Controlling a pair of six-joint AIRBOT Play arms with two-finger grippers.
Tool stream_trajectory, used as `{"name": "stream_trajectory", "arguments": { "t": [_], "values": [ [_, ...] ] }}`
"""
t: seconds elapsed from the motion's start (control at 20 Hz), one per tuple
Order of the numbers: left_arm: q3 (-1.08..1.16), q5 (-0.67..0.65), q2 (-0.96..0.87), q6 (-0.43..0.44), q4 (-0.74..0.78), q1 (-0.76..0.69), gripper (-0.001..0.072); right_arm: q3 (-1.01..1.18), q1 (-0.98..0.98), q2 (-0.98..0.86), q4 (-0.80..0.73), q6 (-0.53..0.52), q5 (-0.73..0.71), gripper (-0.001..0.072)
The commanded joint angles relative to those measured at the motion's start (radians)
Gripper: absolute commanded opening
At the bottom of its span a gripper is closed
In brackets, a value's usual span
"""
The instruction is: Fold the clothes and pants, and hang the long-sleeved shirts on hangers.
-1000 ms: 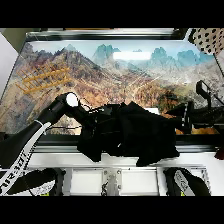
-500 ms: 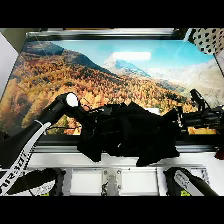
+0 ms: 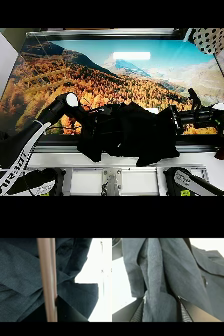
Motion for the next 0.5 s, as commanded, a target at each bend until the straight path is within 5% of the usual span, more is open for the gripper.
{"name": "stream_trajectory", "arguments": {
  "t": [0.0,0.45],
  "values": [
    [0.000,0.000,-0.001,0.000,0.000,0.000,0.0013,0.000,0.051,-0.029,0.013,-0.003,0.000,0.0446],
    [0.000,0.000,-0.001,0.000,0.000,0.000,0.0013,0.000,0.109,-0.052,0.013,-0.003,-0.015,0.0446]
  ]
}}
